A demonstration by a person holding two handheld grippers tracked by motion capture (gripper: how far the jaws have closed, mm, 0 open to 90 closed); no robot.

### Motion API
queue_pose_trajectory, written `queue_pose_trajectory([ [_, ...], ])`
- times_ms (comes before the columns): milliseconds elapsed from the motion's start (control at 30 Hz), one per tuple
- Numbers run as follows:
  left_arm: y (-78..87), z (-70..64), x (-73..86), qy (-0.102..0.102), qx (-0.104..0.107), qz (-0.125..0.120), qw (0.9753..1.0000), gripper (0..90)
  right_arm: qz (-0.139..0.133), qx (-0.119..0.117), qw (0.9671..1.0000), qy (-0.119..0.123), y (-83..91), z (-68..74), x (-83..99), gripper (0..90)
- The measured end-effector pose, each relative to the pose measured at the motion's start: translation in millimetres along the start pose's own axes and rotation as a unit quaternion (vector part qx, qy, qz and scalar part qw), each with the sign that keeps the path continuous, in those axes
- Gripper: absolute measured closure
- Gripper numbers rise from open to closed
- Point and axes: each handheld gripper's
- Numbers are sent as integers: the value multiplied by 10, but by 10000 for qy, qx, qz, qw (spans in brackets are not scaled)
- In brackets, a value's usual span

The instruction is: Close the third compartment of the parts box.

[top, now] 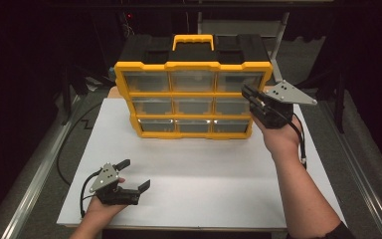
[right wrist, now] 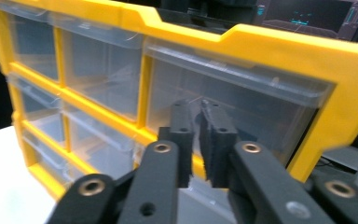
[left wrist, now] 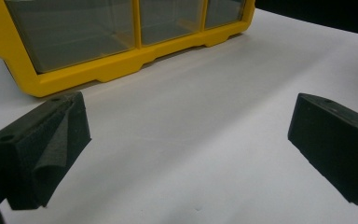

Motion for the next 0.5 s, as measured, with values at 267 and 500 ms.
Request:
queue_pose_trajectory([
  [267, 1, 1, 0, 1, -4, 3, 10000, 2, 123, -210, 9996, -155, 150, 34, 199, 564],
  [500, 2, 1, 0, 1, -6, 3, 10000, 2, 265, -381, 9987, -186, 238, 81, 457, 344],
])
Point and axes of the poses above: each handheld gripper's, and its own axes: y roughly backward along the jaws, x roughly out of its underside, z roughly to its left, and after that the axes turned 5 degrees about -y, right-handed
